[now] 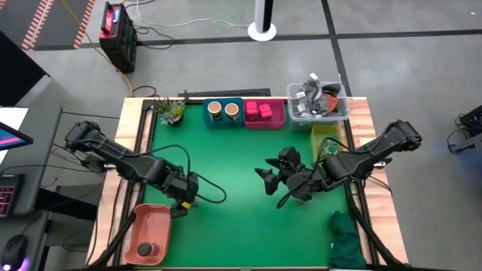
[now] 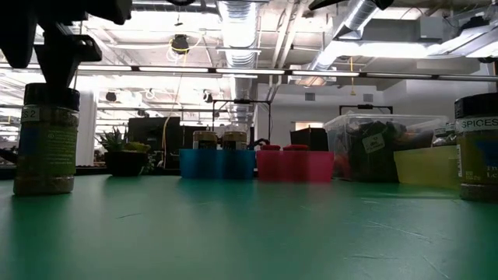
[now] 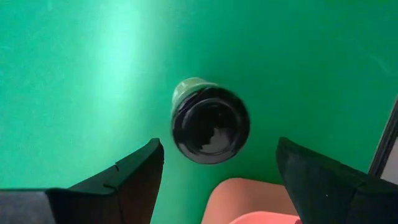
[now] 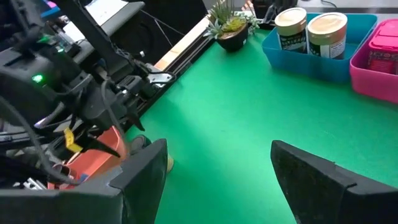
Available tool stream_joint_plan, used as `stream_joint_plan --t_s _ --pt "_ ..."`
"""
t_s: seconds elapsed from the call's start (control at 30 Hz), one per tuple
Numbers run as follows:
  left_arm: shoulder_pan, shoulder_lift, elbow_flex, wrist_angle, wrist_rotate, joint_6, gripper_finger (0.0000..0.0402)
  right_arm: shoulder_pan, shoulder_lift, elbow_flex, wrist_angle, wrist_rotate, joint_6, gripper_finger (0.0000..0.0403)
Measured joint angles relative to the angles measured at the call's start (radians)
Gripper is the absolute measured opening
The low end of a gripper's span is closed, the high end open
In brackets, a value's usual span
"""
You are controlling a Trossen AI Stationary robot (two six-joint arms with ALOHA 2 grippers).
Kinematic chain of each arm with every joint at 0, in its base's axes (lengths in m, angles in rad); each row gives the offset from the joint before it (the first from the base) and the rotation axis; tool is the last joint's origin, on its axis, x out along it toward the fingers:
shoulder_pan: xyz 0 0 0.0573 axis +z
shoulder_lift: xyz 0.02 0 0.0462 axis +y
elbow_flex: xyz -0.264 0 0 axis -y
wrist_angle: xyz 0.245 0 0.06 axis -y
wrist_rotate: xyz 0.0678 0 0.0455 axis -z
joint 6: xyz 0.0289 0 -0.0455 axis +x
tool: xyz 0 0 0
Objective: Sort spices by type
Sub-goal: Put the left black spice bottle into the orange bin
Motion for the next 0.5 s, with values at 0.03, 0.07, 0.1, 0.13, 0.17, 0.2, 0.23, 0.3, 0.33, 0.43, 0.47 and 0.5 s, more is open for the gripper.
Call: stream_joint_plan --t_s 0.03,0.07,0.1,0.13,0.17,0.2,0.23,0.3,0.33,0.43,0.47,0.5 --pt "0.003 0.0 -0.004 -0.002 0.006 0.0 0.0297 0.0 0.0 0.0 0.0 0.0 -0.004 0.0309" --pt "0.006 0.0 -0.007 -0.002 0.009 0.002 0.0297 -0.001 0.0 0.0 0.0 0.0 -0.006 0.0309" --pt "0.008 0.0 -0.01 0.003 0.01 0.003 0.0297 -0.003 0.0 0.0 -0.001 -0.002 -0.011 0.0309" --pt "0.01 0.0 -0.014 0.008 0.01 0.003 0.0297 -0.005 0.0 0.0 0.0 -0.003 -0.014 0.0309" --pt "0.01 0.0 -0.019 0.014 0.01 0.003 0.0297 -0.006 0.0 0.0 0.0 -0.003 -0.017 0.0309" --pt "0.01 0.0 -0.023 0.02 0.01 0.004 0.0297 -0.007 0.0 0.0 0.0 -0.003 -0.019 0.0309" --pt "0.01 0.0 -0.029 0.036 0.01 0.007 0.0297 -0.012 0.0 0.0 0.001 -0.003 -0.019 0.0309" --pt "0.01 0.0 -0.04 0.076 0.01 0.012 0.0297 -0.018 0.0 0.0 0.002 -0.003 -0.019 0.0309" --pt "0.01 0.0 -0.043 0.087 0.009 0.017 0.0297 -0.02 0.0 0.0 0.002 -0.003 -0.019 0.0309" --pt "0.01 0.019 -0.045 0.098 -0.013 0.041 0.0297 -0.02 0.0 0.0 0.007 -0.003 -0.02 0.0309" --pt "0.01 0.028 -0.046 0.099 -0.016 0.056 0.0297 -0.021 0.0 0.0 0.006 -0.003 -0.02 0.0309" --pt "0.01 0.04 -0.046 0.103 -0.016 0.075 0.0297 -0.024 0.0 0.0 0.006 -0.003 -0.02 0.0309"
